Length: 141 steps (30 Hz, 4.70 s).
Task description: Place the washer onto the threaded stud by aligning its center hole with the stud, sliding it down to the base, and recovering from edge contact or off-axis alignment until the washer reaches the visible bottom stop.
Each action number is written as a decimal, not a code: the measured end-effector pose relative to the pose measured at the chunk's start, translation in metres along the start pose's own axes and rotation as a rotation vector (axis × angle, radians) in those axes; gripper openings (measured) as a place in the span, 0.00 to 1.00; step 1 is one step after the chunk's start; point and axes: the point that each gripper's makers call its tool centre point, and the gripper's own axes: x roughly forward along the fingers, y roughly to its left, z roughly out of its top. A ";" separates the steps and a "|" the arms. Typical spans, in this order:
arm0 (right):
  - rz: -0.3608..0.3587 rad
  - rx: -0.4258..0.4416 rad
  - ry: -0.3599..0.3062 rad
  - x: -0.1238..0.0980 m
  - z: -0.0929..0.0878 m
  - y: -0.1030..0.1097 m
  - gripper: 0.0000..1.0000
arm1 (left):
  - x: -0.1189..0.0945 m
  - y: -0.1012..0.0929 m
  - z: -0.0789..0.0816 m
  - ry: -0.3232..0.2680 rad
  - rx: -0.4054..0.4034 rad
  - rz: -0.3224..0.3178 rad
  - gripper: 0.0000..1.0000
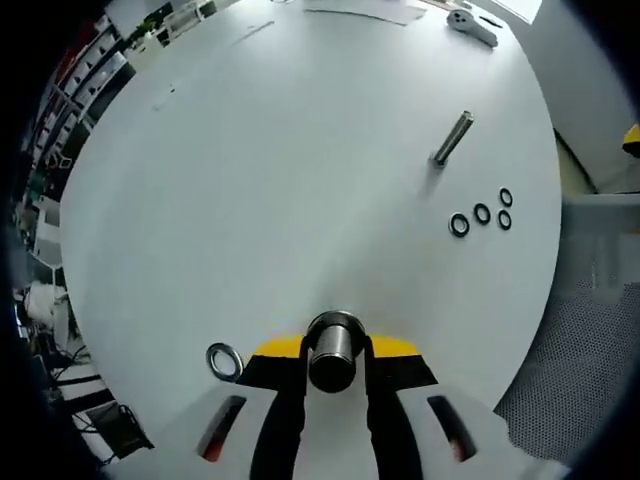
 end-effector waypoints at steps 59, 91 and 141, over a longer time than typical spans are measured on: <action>-0.007 -0.033 0.012 -0.001 -0.002 0.000 0.40 | 0.002 0.077 -0.041 -0.082 -0.285 0.102 0.31; -0.006 -0.031 0.020 0.000 -0.003 -0.001 0.39 | 0.011 0.103 -0.033 -0.124 -0.318 0.077 0.10; -0.012 -0.044 0.033 0.000 -0.004 -0.002 0.38 | -0.002 0.055 -0.063 -0.047 -0.296 0.054 0.20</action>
